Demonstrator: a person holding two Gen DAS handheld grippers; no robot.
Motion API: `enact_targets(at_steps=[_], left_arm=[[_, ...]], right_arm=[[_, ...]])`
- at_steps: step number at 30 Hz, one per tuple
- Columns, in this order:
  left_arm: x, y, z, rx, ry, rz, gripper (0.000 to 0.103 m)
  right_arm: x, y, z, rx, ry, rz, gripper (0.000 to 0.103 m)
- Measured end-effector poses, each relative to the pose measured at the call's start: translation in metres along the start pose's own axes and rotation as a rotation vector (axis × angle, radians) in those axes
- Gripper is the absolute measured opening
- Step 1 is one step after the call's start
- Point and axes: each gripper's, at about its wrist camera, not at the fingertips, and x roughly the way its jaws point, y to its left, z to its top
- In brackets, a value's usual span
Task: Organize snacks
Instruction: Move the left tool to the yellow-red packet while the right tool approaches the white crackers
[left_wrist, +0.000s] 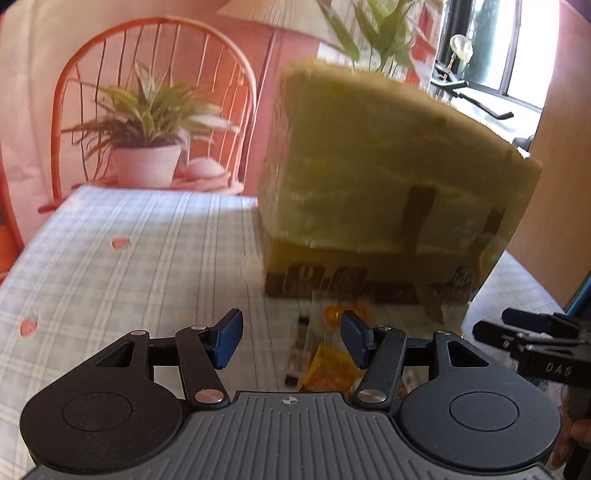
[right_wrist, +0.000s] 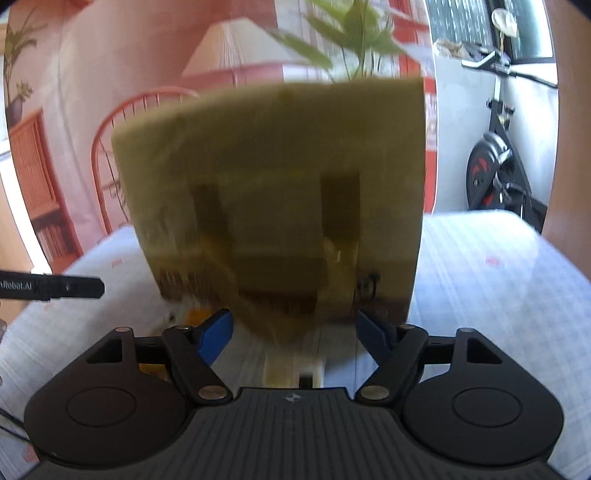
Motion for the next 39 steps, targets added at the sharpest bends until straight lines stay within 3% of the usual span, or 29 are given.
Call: enact_targets(at_steps=[7, 20, 32, 36, 39], left_arm=[[0.002, -0.005, -0.016, 0.010, 0.023, 0.001, 0.061], [0.009, -0.016, -0.030, 0.027, 0.070, -0.030, 0.061], [0.029, -0.025, -0.034, 0.108, 0.130, -0.057, 0.061], [0.030, -0.028, -0.037, 0.130, 0.123, -0.038, 0.044], [0.026, -0.029, -0.039, 0.147, 0.101, -0.017, 0.040]], right_arm=[[0.015, 0.004, -0.025, -0.013, 0.049, -0.003, 0.067], [0.029, 0.008, -0.036, -0.048, 0.086, -0.041, 0.051], [0.031, 0.004, -0.035, -0.032, 0.089, -0.025, 0.050], [0.031, 0.003, -0.035, -0.028, 0.090, -0.021, 0.050], [0.031, 0.003, -0.035, -0.027, 0.090, -0.020, 0.050]])
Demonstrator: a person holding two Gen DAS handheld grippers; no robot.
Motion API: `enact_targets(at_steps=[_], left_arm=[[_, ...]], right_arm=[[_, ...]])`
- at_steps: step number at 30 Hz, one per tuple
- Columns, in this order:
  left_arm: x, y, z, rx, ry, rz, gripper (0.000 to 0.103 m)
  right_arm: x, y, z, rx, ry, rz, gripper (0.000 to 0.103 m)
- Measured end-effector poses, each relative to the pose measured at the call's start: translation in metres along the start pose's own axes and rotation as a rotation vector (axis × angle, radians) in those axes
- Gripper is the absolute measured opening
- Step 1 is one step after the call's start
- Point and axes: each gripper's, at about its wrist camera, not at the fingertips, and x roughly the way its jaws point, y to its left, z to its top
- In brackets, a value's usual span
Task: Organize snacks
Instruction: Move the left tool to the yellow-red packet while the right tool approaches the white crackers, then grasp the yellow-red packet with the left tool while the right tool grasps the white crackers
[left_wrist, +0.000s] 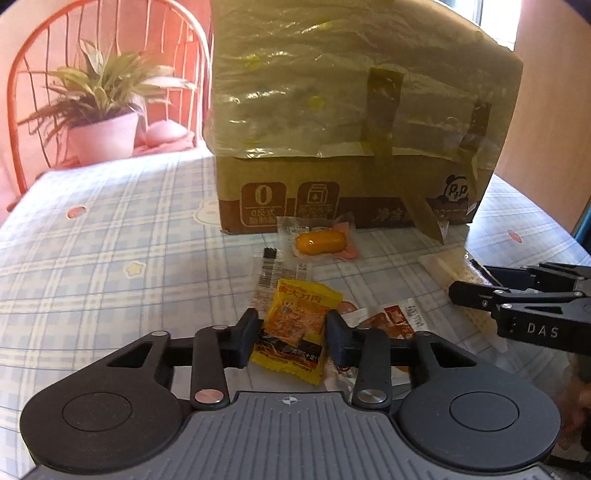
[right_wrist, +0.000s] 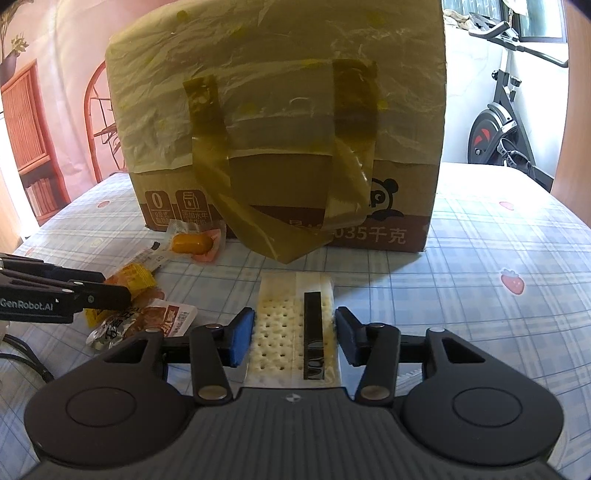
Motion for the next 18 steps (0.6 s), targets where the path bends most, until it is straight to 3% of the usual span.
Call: enact_targets(at_steps=[10, 18], left_arm=[[-0.012, 0.014, -0.007, -0.094, -0.016, 0.038, 0.039], [-0.014, 0.014, -0.008, -0.108, -0.026, 0.032, 0.039]], right_arm=[[0.000, 0.000, 0.001, 0.001, 0.003, 0.001, 0.050], [0.000, 0.000, 0.000, -0.002, 0.005, -0.001, 0.051]])
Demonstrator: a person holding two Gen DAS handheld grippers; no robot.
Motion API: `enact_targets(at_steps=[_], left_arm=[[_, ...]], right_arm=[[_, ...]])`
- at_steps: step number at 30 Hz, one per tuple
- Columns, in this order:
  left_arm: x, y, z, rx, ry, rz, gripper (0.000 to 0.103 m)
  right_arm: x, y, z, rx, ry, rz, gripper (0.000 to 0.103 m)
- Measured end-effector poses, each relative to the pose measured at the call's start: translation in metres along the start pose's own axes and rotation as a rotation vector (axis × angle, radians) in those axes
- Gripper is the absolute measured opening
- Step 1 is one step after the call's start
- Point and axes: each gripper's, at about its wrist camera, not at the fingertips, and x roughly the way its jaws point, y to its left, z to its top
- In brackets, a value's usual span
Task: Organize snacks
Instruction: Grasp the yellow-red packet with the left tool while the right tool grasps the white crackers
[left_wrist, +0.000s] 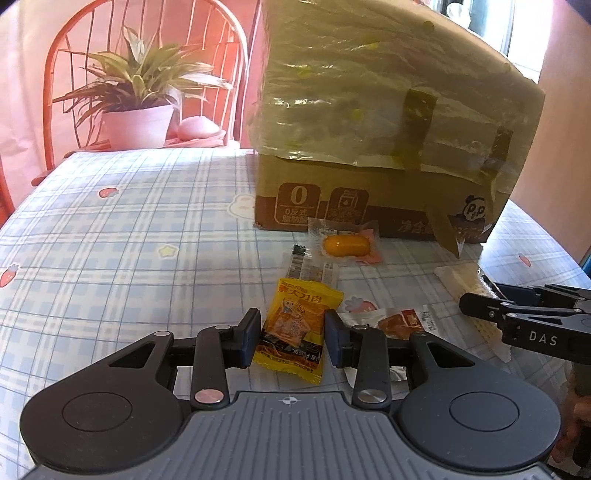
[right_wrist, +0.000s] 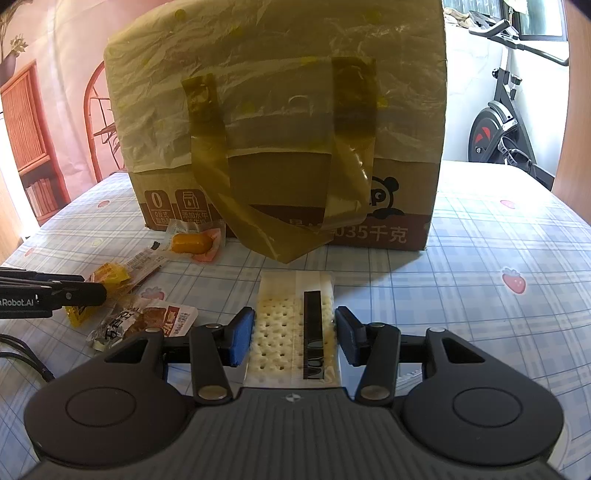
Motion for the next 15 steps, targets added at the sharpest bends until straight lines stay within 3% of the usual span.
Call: enact_targets(at_steps=[15], left_arm=[[-0.011, -0.001, 0.003, -0.024, -0.043, -0.004, 0.039]], right_arm=[[0.000, -0.002, 0.000, 0.004, 0.002, 0.004, 0.050]])
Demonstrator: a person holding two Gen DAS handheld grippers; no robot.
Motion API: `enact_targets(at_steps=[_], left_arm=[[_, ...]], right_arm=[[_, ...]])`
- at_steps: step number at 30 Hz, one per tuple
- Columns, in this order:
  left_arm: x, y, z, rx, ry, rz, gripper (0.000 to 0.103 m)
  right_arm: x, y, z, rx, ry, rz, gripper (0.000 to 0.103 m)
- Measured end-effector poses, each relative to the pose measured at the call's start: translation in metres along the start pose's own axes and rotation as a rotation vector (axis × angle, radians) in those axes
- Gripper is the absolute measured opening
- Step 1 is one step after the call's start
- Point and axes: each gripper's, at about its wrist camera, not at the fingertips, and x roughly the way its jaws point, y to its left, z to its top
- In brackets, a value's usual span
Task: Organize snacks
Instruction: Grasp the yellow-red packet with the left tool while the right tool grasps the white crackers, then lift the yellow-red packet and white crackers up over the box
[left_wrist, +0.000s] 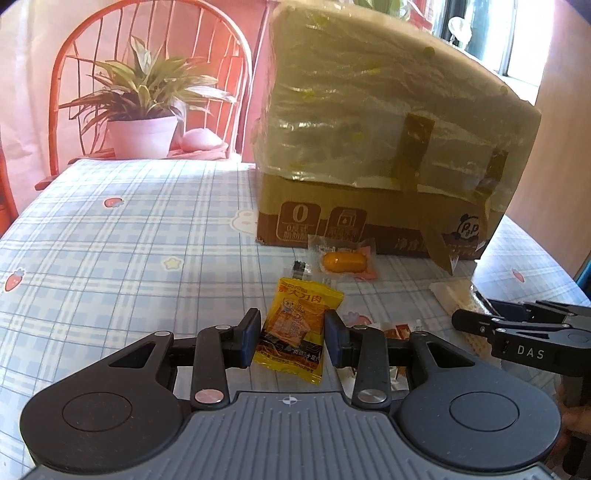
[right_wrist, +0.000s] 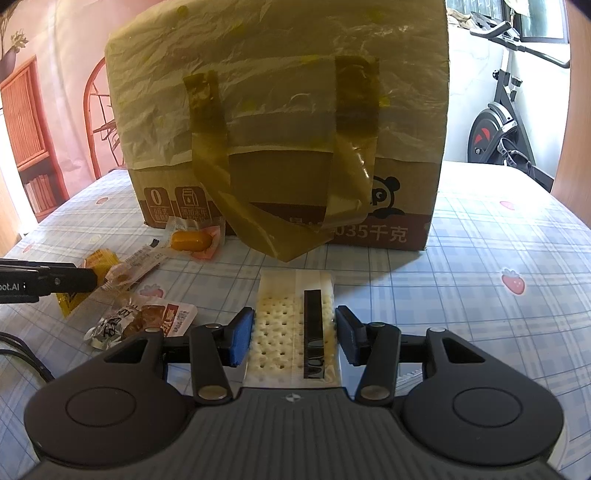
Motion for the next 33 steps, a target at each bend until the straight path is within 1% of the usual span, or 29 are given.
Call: enact_targets(at_steps=[2, 9, 18, 27, 33], left_arm=[[-0.003, 0.000, 0.003, 0.001, -0.013, -0.002, 0.039], [-0.012, -0.001, 0.013, 0.002, -0.051, -0.019, 0.039], [-0.020, -0.005, 0.025, -0.006, -0.090, -0.049, 0.039], [-0.038, -0.014, 0.045, -0.001, -0.170, -0.086, 0.039], [-0.041, -0.017, 0.049, 0.001, -0.187, -0.104, 0.039]], right_arm=[[-0.002, -0.002, 0.000, 0.014, -0.003, 0.006, 0.050], [-0.014, -0.009, 0.002, 0.061, -0.018, -0.020, 0.050], [-0.041, -0.011, 0.013, 0.087, -0.087, -0.025, 0.050], [-0.068, -0.014, 0.029, 0.108, -0.173, -0.029, 0.050], [-0.075, -0.014, 0.028, 0.108, -0.179, -0.035, 0.050]])
